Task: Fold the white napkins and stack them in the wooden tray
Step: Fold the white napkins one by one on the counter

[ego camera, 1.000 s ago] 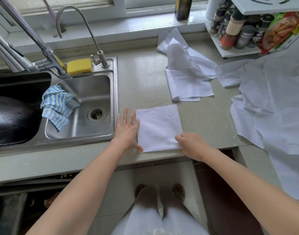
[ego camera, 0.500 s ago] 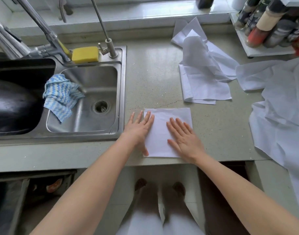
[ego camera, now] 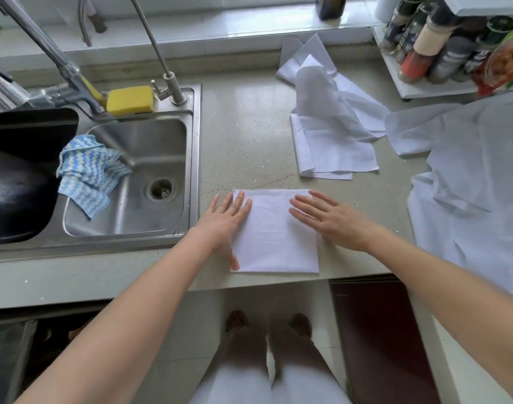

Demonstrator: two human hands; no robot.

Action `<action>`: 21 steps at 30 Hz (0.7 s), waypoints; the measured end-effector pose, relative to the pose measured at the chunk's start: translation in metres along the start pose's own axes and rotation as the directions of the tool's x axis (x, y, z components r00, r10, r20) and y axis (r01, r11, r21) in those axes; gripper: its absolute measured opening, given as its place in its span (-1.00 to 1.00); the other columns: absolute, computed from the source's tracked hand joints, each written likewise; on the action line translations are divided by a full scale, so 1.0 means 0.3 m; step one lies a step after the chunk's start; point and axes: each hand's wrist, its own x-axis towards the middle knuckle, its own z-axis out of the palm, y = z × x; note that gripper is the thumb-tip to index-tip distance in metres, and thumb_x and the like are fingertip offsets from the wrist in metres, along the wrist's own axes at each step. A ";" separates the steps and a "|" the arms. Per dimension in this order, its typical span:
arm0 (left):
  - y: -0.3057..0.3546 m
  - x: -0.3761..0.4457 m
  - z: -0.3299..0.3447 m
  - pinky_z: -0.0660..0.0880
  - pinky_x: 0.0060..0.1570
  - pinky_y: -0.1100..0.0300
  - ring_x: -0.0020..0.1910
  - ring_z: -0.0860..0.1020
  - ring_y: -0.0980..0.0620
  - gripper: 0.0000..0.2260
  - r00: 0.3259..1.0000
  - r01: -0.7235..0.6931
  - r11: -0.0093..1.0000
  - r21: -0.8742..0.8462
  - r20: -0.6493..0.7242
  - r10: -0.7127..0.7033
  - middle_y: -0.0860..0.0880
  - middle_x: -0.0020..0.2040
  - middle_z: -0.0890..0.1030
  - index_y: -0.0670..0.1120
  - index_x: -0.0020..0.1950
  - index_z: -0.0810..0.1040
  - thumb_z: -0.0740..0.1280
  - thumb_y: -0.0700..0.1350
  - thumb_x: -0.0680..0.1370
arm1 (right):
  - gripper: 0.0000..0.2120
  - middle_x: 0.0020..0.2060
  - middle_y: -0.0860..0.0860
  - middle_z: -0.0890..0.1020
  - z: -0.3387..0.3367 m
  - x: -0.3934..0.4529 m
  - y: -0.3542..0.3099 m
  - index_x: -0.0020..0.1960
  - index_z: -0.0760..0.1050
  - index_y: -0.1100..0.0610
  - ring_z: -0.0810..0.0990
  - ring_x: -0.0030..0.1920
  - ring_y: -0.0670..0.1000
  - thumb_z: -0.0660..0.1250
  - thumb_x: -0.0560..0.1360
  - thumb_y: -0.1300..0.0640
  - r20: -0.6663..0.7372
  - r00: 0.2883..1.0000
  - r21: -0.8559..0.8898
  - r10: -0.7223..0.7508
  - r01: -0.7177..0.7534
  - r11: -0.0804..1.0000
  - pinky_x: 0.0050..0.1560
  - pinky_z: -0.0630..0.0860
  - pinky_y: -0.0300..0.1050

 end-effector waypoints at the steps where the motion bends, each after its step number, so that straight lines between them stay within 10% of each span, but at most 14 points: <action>1: -0.002 0.002 -0.006 -0.38 0.45 -0.09 0.49 -0.39 -0.10 0.32 1.000 -0.006 0.999 0.034 0.000 0.006 -0.09 0.52 -0.40 -0.07 0.51 -0.42 0.54 0.28 0.20 | -0.40 0.42 0.16 0.37 -0.006 -0.012 0.017 0.41 0.38 0.22 0.34 0.43 0.14 0.31 0.38 0.37 0.035 0.993 -0.063 -0.113 0.115 0.991 0.45 0.18 0.10; 11: -0.032 0.048 -0.096 -0.40 0.40 -0.06 0.51 -0.33 -0.11 0.29 0.990 -0.141 0.904 0.403 0.042 0.136 -0.06 0.53 -0.34 -0.04 0.52 -0.39 0.56 0.21 0.23 | -0.72 0.09 0.15 0.66 -0.016 0.059 -0.039 0.02 0.64 0.22 0.67 0.03 0.07 0.19 0.44 0.32 -0.037 0.984 -0.010 -0.173 0.173 0.985 0.01 0.61 -0.09; 15: 0.007 0.039 -0.105 -0.26 0.49 -0.05 0.54 -0.22 -0.08 -0.08 0.989 -0.147 0.899 0.413 0.028 0.148 -0.05 0.56 -0.25 -0.06 0.57 -0.26 0.39 -0.05 0.50 | -0.65 0.27 0.20 0.49 -0.052 0.062 -0.139 0.16 0.48 0.25 0.56 0.19 0.12 0.00 0.51 0.36 0.210 0.978 -0.026 0.000 0.006 1.000 0.00 0.57 -0.03; 18: 0.080 -0.014 -0.097 0.07 0.49 0.03 0.52 0.14 -0.03 -0.52 0.966 -0.124 0.992 -0.027 -0.230 0.115 -0.04 0.54 0.19 -0.06 0.55 0.15 0.13 -0.17 0.63 | -0.80 -0.08 0.15 0.63 -0.105 0.059 -0.260 -0.10 0.56 0.13 0.64 -0.19 0.06 0.18 0.41 0.28 0.362 0.913 -0.051 0.189 -0.183 0.982 -0.35 0.54 -0.15; 21: 0.131 -0.108 -0.041 0.33 0.35 0.10 0.41 0.36 0.00 -0.45 0.974 -0.167 0.890 -0.424 -0.213 0.081 0.02 0.45 0.39 -0.02 0.51 0.27 0.24 0.15 0.57 | -0.76 -0.60 0.04 0.47 -0.160 0.071 -0.345 -0.50 0.51 0.08 0.42 -0.63 -0.06 0.57 -0.04 0.20 0.336 0.880 -0.105 0.335 -0.318 0.942 -0.63 0.24 -0.33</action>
